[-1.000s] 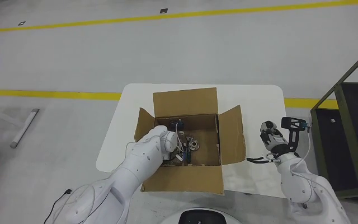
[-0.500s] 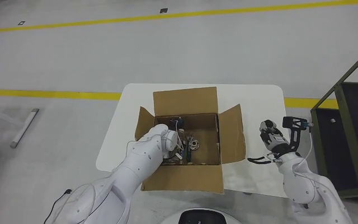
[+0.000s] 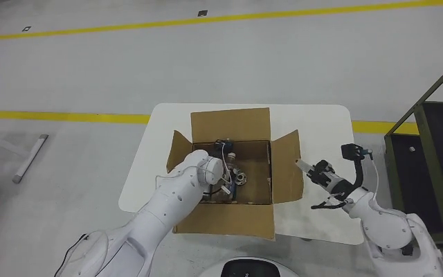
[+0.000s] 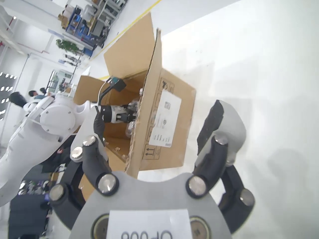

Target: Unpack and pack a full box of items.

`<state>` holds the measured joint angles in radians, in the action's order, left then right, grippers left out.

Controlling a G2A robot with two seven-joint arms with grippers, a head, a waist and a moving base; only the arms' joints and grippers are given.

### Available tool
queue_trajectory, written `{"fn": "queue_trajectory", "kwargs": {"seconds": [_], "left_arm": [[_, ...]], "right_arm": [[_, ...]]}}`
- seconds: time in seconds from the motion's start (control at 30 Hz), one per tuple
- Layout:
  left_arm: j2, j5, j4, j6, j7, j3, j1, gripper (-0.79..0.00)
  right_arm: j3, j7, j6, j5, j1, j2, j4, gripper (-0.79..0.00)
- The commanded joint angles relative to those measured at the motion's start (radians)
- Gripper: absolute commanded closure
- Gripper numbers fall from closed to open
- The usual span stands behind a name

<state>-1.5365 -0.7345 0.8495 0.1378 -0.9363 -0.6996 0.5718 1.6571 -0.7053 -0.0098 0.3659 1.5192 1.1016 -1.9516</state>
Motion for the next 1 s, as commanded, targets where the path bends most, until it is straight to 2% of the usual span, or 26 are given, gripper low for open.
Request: {"fn": "queue_trajectory", "kwargs": {"seconds": [0.0,0.2,0.27,0.3,0.33,0.37,0.43,0.47,0.5,0.97], "left_arm": [[0.022,-0.017,0.09,0.006,-0.032,-0.033,0.035,0.0],[0.083,-0.085,0.306,0.021,-0.104,-0.143,0.137,0.0],[0.089,-0.085,0.328,0.018,-0.112,-0.157,0.148,0.0],[0.089,-0.085,0.328,0.018,-0.112,-0.157,0.148,0.0],[0.089,-0.085,0.328,0.018,-0.112,-0.157,0.148,0.0],[0.089,-0.085,0.328,0.018,-0.112,-0.157,0.148,0.0],[0.089,-0.085,0.328,0.018,-0.112,-0.157,0.148,0.0],[0.089,-0.085,0.328,0.018,-0.112,-0.157,0.148,0.0],[0.089,-0.085,0.328,0.018,-0.112,-0.157,0.148,0.0],[0.089,-0.085,0.328,0.018,-0.112,-0.157,0.148,0.0]], "right_arm": [[-0.018,-0.045,-0.012,-0.044,-0.013,0.0,0.021,-0.785],[-0.068,-0.097,0.022,-0.127,-0.053,0.002,0.088,-0.785],[-0.079,-0.103,0.032,-0.147,-0.065,0.002,0.106,-0.785],[-0.084,-0.105,0.039,-0.156,-0.071,0.003,0.115,-0.683],[-0.087,-0.107,0.045,-0.158,-0.077,0.002,0.122,-0.345],[-0.091,-0.106,0.046,-0.153,-0.082,0.002,0.127,-0.274],[-0.1,-0.109,0.027,-0.149,-0.087,0.001,0.131,-0.311],[-0.1,-0.109,0.027,-0.149,-0.087,0.001,0.131,-0.117],[-0.1,-0.109,0.027,-0.149,-0.087,0.001,0.131,0.0],[-0.099,-0.093,0.031,-0.162,-0.083,0.002,0.134,0.0]]}}
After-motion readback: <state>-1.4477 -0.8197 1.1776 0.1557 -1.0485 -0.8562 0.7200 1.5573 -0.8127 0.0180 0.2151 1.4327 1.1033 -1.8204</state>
